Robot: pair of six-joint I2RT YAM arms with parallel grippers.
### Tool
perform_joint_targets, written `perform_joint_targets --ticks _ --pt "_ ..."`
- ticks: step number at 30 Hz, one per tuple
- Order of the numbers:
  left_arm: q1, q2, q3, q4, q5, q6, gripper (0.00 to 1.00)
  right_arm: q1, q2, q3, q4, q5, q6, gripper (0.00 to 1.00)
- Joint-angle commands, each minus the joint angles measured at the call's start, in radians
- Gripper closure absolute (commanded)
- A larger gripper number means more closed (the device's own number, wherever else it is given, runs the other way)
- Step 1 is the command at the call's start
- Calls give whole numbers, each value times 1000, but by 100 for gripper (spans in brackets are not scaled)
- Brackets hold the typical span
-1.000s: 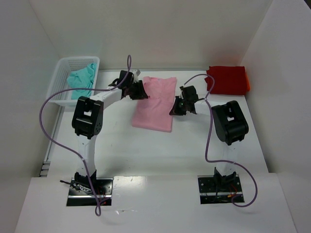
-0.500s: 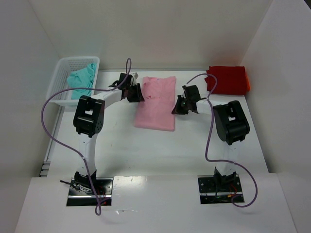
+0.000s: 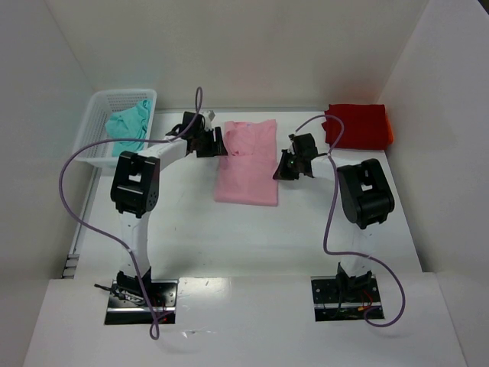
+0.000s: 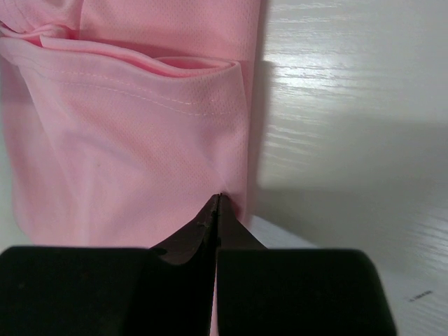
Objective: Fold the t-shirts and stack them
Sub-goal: Fold the folded rectangular tshirt in 1/3 of the way, then grab one side of the 2/3 rectangular tshirt with both arms
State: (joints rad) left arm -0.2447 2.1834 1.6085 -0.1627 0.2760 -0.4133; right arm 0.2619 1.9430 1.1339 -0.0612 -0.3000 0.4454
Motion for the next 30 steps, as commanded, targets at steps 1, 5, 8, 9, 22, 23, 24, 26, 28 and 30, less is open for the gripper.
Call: perform_joint_targets --ticks 1,5,8,9,22,23,24,26,28,30 --pt "5 -160 -45 52 54 65 27 -18 -71 23 -78 53 -56 100" --pt "-5 -269 -107 -1 66 111 18 -27 -99 62 -135 76 -76 100" --pt "-5 -356 -200 -21 127 84 16 -36 -124 72 -144 65 -77 95" --pt "-14 -402 -226 -21 143 74 15 -36 -137 72 -144 65 -77 91" --pt "-51 -583 -559 -51 106 -110 15 -46 -463 -218 -143 18 111 11" --pt "-51 -583 -571 -51 97 -119 17 -36 -476 -255 -143 28 121 11" --pt "-51 -583 -581 -51 97 -128 18 -14 -487 -267 -143 39 121 11" --pt "-51 -583 -593 -38 97 -128 19 8 -497 -286 -143 52 153 15" --pt "-60 -557 -593 -29 97 -139 20 42 -474 -286 -143 61 171 19" --pt "-61 -544 -593 -29 107 -139 22 65 -448 -286 -132 61 185 23"
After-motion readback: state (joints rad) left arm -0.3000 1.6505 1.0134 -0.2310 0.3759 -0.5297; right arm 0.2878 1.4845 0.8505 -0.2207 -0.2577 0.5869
